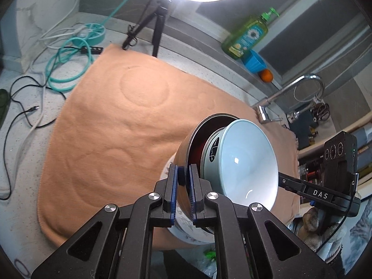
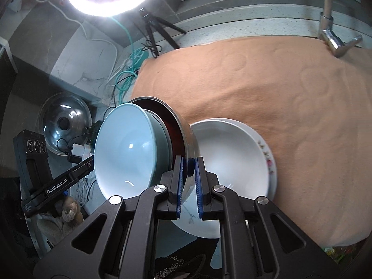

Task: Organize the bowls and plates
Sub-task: 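Carry the bowl stack over the floral plate stack and lower it on top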

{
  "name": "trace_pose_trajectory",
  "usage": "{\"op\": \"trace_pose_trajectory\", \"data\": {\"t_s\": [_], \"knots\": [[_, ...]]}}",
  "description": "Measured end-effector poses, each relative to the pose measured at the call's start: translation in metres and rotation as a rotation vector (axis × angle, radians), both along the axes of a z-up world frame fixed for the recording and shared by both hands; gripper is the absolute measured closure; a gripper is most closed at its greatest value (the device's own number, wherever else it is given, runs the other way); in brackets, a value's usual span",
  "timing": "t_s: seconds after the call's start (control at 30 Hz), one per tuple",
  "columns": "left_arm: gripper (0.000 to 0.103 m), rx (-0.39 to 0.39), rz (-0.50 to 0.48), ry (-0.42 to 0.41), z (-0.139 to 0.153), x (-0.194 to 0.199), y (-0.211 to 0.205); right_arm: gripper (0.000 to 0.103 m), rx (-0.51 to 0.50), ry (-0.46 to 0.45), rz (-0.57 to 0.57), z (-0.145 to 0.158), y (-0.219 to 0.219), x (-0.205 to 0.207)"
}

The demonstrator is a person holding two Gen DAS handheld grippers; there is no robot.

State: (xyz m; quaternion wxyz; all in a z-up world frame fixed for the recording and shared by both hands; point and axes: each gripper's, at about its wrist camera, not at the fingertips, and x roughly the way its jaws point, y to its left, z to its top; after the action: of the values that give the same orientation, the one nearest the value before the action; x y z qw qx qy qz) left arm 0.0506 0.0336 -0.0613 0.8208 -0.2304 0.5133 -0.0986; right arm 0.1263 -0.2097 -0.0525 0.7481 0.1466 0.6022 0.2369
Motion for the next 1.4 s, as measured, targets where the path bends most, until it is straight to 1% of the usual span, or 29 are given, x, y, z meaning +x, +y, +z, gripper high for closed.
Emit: {"op": "trace_pose_trajectory", "data": {"t_s": [0.13,0.4,0.83,1.4], "knots": [[0.095,0.007,-0.031,0.014,-0.005,0.004,-0.016,0.093,-0.004,0.016,-0.037,-0.008,-0.019,-0.002],[0.095,0.028,-0.074,0.038,-0.014,0.009,-0.035,0.093,-0.011,0.034,-0.078,-0.020,-0.039,-0.003],[0.095,0.043,-0.100,0.062,-0.022,0.009,-0.042,0.093,-0.019,0.058,-0.078,-0.033,-0.047,-0.006],[0.095,0.047,-0.106,0.081,-0.030,0.010,-0.042,0.093,-0.029,0.057,-0.075,-0.035,-0.045,-0.012]]}}
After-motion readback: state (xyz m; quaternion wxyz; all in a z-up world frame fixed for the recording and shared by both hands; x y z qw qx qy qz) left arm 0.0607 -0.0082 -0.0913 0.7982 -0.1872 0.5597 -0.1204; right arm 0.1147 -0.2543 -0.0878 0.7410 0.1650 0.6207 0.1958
